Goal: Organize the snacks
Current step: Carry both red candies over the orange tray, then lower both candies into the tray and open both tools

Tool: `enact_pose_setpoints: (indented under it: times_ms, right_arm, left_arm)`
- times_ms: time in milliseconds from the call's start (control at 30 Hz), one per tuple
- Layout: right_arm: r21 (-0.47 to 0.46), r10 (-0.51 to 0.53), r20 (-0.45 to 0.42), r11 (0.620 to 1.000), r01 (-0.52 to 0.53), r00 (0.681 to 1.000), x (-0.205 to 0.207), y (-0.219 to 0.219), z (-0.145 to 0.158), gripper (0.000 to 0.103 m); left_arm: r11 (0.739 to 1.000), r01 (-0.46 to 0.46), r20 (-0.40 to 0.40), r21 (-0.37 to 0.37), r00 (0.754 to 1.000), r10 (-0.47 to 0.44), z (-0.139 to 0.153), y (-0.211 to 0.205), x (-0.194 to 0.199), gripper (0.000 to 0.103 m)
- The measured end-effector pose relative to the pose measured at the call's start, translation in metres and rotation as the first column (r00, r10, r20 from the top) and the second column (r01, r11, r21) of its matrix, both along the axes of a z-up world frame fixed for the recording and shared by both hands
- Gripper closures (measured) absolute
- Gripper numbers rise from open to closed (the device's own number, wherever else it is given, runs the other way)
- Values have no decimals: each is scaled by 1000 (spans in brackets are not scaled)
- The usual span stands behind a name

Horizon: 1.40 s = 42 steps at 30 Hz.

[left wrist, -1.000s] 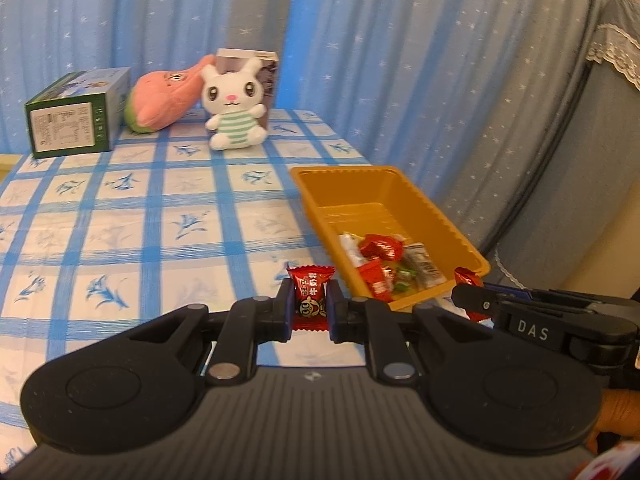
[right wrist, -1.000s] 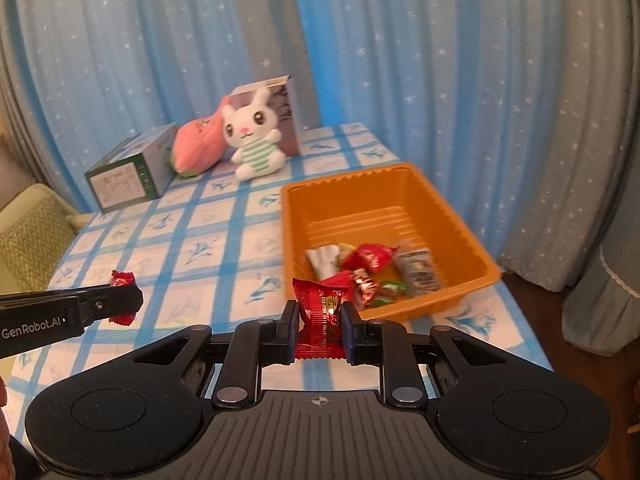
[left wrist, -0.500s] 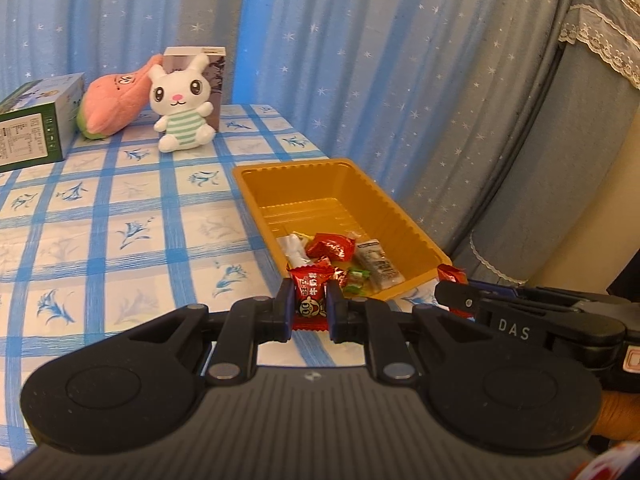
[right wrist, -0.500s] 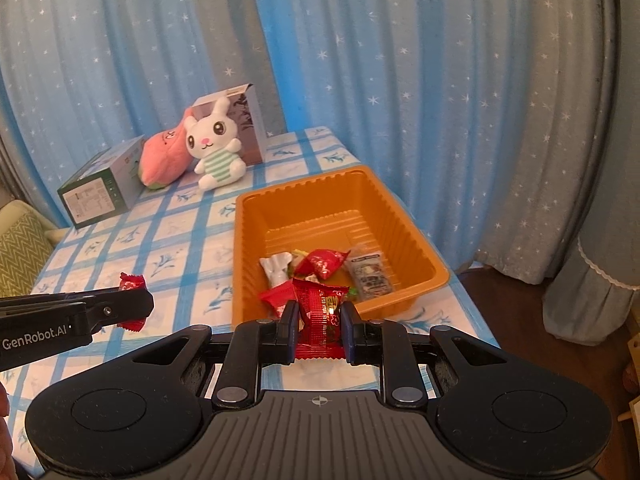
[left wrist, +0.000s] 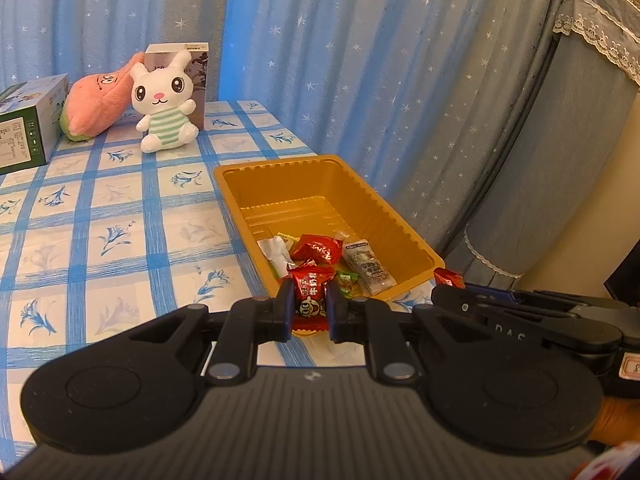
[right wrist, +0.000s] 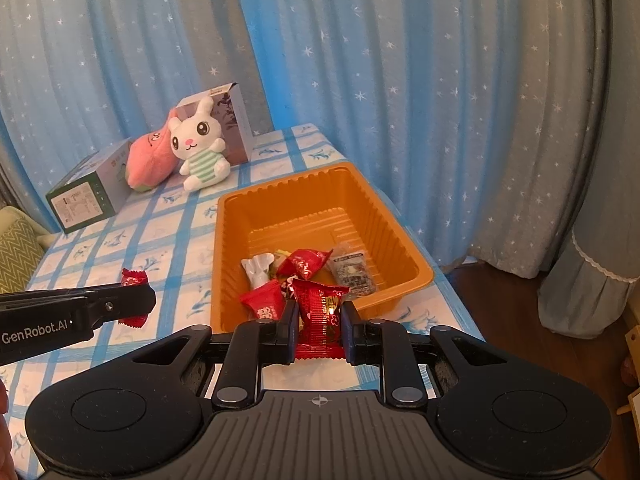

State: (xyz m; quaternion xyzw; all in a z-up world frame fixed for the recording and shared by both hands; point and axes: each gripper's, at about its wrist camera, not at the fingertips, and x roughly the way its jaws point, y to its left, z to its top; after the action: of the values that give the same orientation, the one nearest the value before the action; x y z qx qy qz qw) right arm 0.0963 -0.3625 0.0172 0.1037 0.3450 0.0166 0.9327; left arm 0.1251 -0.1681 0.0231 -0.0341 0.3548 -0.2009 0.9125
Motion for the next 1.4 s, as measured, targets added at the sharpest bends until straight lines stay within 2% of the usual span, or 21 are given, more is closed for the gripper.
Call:
enact_pose_setpoints:
  times_ms: [500,933,1400]
  right_arm:
    - [-23,2,-5,1000,-2,1000,21,-11,-6,81]
    - [-53,47,-11,997,-48,999,73,-20,-10,81]
    - [-69,103,-47,992,-106,994,126,-24,-25,81]
  left_arm:
    - [1000,12,-6,-1,1000,-12,-4,-13,28,89]
    - [1000,31,-32,-1,999,-31,-11,-29,73,89]
    - [999,32,-68,36,997,-30,-29,-42,128,89]
